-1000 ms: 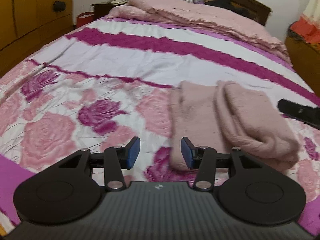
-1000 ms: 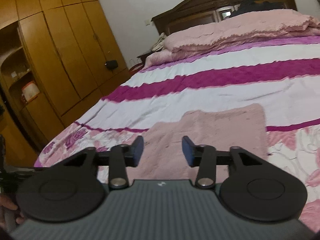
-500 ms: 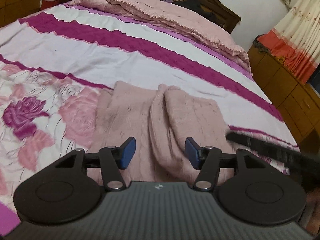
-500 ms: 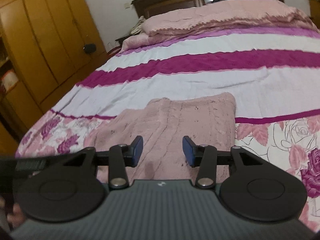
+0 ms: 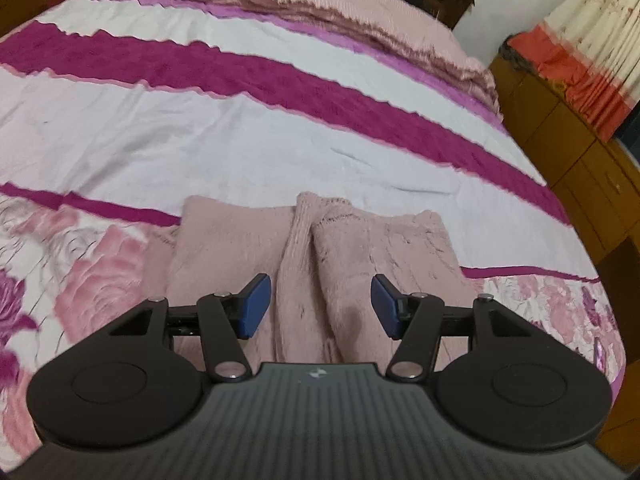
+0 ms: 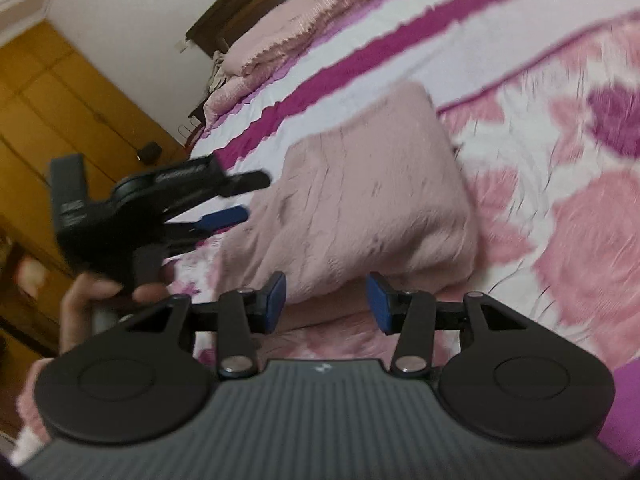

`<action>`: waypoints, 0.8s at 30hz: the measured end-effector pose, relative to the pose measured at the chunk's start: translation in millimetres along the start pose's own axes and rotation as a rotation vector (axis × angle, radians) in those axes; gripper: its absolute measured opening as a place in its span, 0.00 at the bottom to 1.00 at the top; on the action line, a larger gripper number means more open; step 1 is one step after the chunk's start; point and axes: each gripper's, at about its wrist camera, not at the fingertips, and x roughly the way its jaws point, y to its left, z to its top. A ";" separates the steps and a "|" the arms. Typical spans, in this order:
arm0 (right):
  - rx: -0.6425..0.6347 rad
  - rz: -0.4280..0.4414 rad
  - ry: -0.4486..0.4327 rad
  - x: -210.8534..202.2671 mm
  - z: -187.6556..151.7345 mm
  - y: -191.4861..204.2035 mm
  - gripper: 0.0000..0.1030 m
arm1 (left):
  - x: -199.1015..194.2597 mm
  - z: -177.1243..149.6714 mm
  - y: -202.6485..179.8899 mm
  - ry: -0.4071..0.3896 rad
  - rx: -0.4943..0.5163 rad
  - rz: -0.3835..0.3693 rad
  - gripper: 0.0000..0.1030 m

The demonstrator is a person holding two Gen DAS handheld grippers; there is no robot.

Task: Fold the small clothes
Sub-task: 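Grasp the folded cardigan edge with the left gripper and lift it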

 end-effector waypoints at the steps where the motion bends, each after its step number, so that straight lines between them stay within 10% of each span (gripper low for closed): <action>1: 0.020 0.002 -0.004 4.2 -0.1 -0.3 0.47 | 7.4 3.3 -2.2 0.012 0.009 0.010 0.61; 12: 0.150 0.005 -0.065 39.4 -0.6 -17.5 0.43 | 59.4 15.8 -24.5 0.044 0.079 -0.010 0.61; 16: 0.129 0.001 -0.075 41.3 -0.2 -18.6 0.19 | 67.0 6.7 -38.6 0.024 0.155 -0.020 0.29; 24: 0.079 0.116 -0.137 23.9 5.7 8.9 0.16 | 20.8 24.7 -36.1 -0.089 0.202 -0.062 0.22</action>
